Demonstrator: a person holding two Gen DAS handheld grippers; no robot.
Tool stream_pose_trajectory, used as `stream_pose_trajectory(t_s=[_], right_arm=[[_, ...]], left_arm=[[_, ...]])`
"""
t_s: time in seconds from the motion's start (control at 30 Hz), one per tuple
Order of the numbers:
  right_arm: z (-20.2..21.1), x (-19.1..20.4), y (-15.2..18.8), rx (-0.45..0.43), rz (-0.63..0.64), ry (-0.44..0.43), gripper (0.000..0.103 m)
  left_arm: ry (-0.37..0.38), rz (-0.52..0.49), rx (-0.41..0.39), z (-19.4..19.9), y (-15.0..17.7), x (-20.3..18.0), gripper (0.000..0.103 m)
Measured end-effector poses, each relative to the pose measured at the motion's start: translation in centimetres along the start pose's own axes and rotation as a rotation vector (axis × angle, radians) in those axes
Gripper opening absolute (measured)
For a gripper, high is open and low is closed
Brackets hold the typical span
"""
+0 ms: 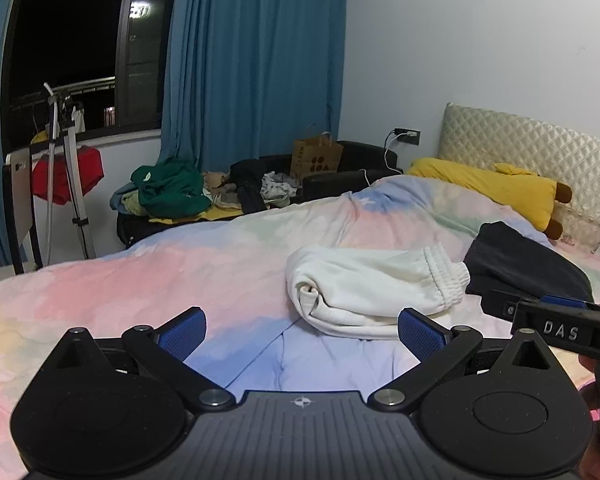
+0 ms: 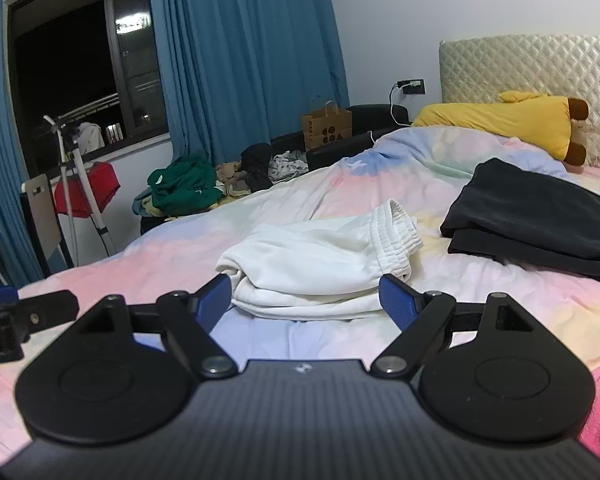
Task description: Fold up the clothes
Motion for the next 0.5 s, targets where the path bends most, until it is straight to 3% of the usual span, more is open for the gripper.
stream_pose_trajectory(t_s=[0.5], right_arm=[[0.0, 0.9, 2.6, -0.042, 0.055, 0.024, 0.082]], left_arm=[[-0.013, -0.012, 0.031, -0.6, 2.5, 0.1, 0.103]])
Point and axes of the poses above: each gripper's, at about its wrist camera, not at the fingertips, and z roughly against the way its jaws point, x to its left, y to its underside, the point moved 5 cm from there along -z, roughly the way its jaws point, and after that the axes turned 4 degrees about -x, right-handed, at the moved point
